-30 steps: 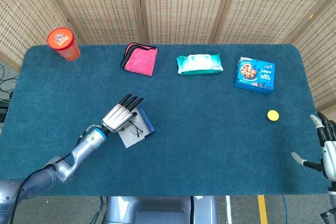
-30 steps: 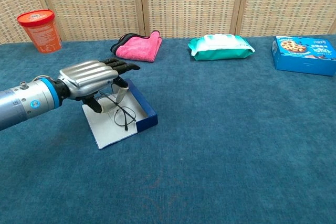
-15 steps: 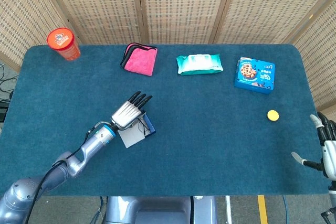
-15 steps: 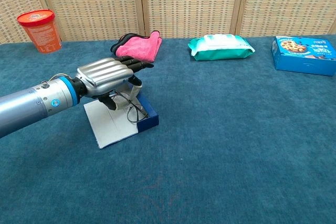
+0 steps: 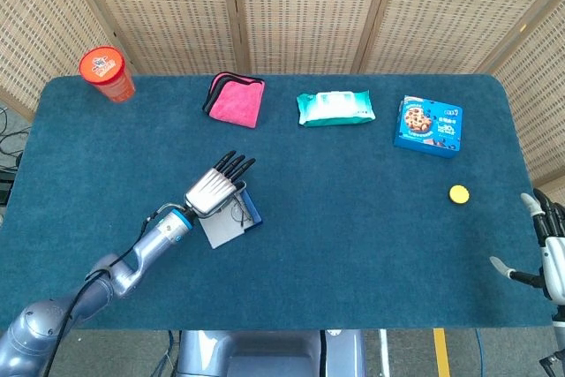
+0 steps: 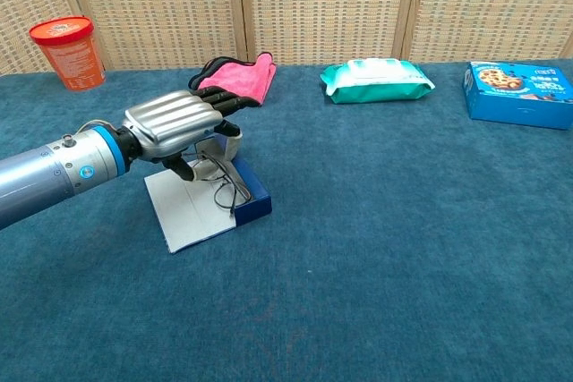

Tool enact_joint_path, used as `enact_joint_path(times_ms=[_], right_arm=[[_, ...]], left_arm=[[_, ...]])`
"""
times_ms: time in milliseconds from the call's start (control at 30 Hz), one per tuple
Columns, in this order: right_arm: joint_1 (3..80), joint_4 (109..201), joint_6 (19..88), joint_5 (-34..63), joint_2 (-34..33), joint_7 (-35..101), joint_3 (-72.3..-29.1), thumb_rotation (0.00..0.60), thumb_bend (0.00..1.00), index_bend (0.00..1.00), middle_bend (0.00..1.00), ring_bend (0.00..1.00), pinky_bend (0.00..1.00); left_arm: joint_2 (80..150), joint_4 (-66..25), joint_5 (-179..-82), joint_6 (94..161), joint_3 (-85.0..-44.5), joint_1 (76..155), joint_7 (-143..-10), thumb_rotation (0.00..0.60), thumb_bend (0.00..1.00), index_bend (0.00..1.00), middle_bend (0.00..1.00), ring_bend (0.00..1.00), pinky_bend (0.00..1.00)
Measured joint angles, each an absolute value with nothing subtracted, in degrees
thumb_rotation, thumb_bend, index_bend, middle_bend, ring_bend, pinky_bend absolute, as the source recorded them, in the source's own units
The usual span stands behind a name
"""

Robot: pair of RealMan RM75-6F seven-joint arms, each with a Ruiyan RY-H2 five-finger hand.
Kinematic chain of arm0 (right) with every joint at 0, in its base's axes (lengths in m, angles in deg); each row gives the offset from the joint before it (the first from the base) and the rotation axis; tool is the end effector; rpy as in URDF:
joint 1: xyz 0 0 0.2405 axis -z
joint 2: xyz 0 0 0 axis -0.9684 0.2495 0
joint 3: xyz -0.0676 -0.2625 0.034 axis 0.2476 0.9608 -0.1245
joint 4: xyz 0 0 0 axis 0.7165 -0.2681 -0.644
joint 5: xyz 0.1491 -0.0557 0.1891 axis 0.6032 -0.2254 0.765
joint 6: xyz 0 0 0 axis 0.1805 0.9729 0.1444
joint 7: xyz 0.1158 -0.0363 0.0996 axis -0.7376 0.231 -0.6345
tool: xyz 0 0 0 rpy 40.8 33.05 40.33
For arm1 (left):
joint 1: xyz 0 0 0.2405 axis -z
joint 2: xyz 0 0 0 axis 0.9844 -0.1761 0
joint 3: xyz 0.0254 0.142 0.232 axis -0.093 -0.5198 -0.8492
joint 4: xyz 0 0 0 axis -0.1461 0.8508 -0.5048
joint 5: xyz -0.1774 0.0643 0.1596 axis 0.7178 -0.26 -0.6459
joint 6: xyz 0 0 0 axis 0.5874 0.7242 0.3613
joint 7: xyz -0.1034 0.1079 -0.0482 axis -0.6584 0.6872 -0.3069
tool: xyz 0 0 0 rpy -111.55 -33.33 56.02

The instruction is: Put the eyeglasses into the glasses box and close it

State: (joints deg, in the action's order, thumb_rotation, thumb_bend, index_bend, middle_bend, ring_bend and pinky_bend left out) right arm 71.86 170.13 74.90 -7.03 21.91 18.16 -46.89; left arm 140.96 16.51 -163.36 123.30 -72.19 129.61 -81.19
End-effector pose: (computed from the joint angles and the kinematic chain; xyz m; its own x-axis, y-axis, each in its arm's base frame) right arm -0.3589 -0.2072 0.1725 0.2197 0.0785 0.9724 -0.9755 0.0269 0.2182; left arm -0.1788 0.4257 -0.1169 0.6780 -0.0397 0.7340 0.5337 -0.6599 -0.5288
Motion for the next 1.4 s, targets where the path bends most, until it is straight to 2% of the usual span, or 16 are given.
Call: enact_joint_path(times_ms=[500,767,900,1100,1400], right_arm=[[71.8,170.5,74.9,-7.3,22.1,18.1,-46.7,0.6,0.0,0.0,0.0,0.0,0.0],[72.1,170.5,75.3,-7.7,22.4,16.9,-46.7,0.6,0.0,0.0,0.0,0.0,0.0],[72.3,170.7,75.8,-8.4,22.8,16.0,-46.5,0.6,0.0,0.0,0.0,0.0,0.0],[72.4,171.0,76.1,-8.8,23.0,15.8,-46.3,0.6,0.0,0.0,0.0,0.0,0.0],[72.3,171.1,76.0,-8.9,23.0,16.1,-46.2,0.6,0.0,0.0,0.0,0.0,0.0]], left_arm=[[139.3,14.7,-162.5,124.7,-72.9,127.7,-84.7,0.6,0.42,0.0,0.0,0.0,0.0],[134.5,9.7,-163.7,128.9,-74.1,125.7,-87.2,0.6,0.42,0.01,0.0,0.0,0.0],[128.6,4.3,-165.1,132.5,-76.3,123.4,-87.3,0.6,0.42,0.17,0.0,0.0,0.0],[121.9,-1.0,-165.8,131.7,-79.9,119.6,-85.1,0.6,0.42,0.3,0.0,0.0,0.0],[122.2,0.2,-165.7,130.0,-80.6,118.2,-84.6,0.6,0.42,0.3,0.0,0.0,0.0]])
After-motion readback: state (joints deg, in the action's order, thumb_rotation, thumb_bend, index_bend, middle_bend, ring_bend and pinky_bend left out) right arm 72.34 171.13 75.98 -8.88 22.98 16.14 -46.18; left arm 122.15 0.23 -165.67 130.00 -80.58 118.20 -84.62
